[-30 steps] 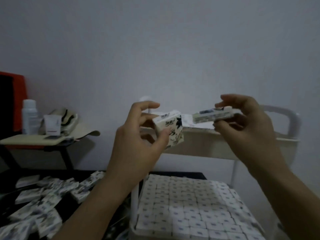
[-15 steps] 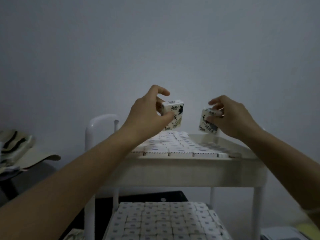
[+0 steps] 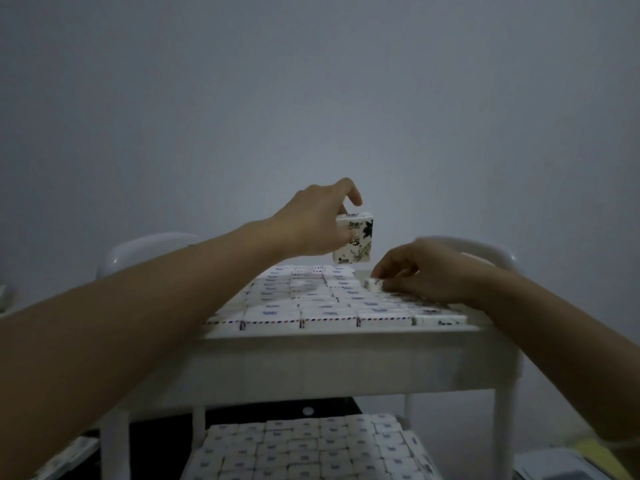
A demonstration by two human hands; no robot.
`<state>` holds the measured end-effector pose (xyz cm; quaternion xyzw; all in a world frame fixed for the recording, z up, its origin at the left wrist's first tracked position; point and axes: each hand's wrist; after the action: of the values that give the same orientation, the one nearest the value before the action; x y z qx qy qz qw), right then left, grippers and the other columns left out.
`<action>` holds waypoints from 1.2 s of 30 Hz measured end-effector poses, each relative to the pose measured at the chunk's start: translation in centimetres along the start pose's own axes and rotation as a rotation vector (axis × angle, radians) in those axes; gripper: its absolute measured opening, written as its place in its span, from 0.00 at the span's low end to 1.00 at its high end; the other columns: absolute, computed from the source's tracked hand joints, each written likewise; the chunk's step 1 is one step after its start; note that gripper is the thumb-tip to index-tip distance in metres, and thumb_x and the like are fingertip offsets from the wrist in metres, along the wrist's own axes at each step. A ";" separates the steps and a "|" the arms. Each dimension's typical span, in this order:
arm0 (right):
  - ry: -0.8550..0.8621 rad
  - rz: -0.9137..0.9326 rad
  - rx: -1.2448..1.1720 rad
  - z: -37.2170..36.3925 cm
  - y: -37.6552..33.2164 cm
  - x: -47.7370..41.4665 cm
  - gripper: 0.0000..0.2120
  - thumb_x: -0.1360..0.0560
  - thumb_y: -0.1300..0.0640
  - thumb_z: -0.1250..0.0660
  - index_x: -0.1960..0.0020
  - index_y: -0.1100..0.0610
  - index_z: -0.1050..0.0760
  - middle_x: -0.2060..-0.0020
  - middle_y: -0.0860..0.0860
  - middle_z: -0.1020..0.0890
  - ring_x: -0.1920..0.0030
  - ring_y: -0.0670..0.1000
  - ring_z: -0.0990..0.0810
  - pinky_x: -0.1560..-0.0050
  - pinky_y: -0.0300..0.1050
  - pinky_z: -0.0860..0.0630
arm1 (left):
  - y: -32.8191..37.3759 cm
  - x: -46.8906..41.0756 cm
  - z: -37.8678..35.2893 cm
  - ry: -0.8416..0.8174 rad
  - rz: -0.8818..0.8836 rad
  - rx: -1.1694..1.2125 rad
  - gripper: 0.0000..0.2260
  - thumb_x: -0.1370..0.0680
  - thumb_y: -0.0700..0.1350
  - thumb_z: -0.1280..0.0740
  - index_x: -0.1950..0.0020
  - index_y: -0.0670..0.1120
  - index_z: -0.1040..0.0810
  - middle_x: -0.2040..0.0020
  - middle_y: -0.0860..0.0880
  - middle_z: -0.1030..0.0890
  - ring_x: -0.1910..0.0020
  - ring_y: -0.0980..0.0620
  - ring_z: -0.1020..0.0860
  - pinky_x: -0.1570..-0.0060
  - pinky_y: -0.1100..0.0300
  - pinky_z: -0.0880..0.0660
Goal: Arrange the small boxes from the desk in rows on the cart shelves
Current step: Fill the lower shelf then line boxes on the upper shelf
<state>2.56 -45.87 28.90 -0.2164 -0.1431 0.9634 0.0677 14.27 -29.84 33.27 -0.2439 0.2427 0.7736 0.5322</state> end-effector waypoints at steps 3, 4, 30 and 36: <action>-0.002 -0.013 0.024 0.0 -0.2 0.3 0.09 0.23 0.56 0.32 0.53 0.41 0.20 0.60 0.36 0.21 0.56 0.37 0.22 0.51 0.33 0.27 | 0.4 -1.2 -0.3 -0.023 -0.005 0.001 0.17 0.24 0.45 0.30 0.38 0.51 0.30 0.44 0.49 0.20 0.47 0.50 0.22 0.50 0.56 0.22; 0.009 -0.023 0.042 0.0 -0.2 0.5 0.10 0.23 0.57 0.33 0.52 0.42 0.19 0.59 0.36 0.21 0.56 0.38 0.22 0.53 0.33 0.27 | 0.5 -1.5 -0.4 -0.026 -0.004 0.011 0.16 0.24 0.45 0.30 0.38 0.51 0.29 0.44 0.50 0.20 0.47 0.50 0.22 0.50 0.56 0.22; 0.580 0.281 -0.107 -1.6 -8.0 5.1 0.08 0.22 0.59 0.39 0.45 0.50 0.27 0.58 0.40 0.21 0.58 0.43 0.22 0.57 0.43 0.23 | 1.9 4.6 1.4 -0.143 0.044 0.004 0.16 0.21 0.36 0.41 0.45 0.53 0.19 0.53 0.62 0.20 0.56 0.64 0.25 0.56 0.75 0.34; 0.491 0.621 -0.258 -6.9 -15.3 10.3 0.06 0.24 0.53 0.37 0.47 0.51 0.27 0.61 0.41 0.23 0.61 0.45 0.23 0.63 0.36 0.28 | -0.3 19.0 6.1 0.264 0.099 0.384 0.05 0.21 0.39 0.35 0.54 0.49 0.25 0.64 0.55 0.17 0.77 0.58 0.26 0.76 0.65 0.29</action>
<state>-2.60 -27.65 23.57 -0.4793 -0.1702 0.8320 -0.2215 7.90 -12.48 25.79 -0.2252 0.4645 0.6997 0.4938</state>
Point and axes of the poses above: each hand's wrist, its own x-axis away from the middle knuckle, its own z-axis out of the back of the hand, y = z × x
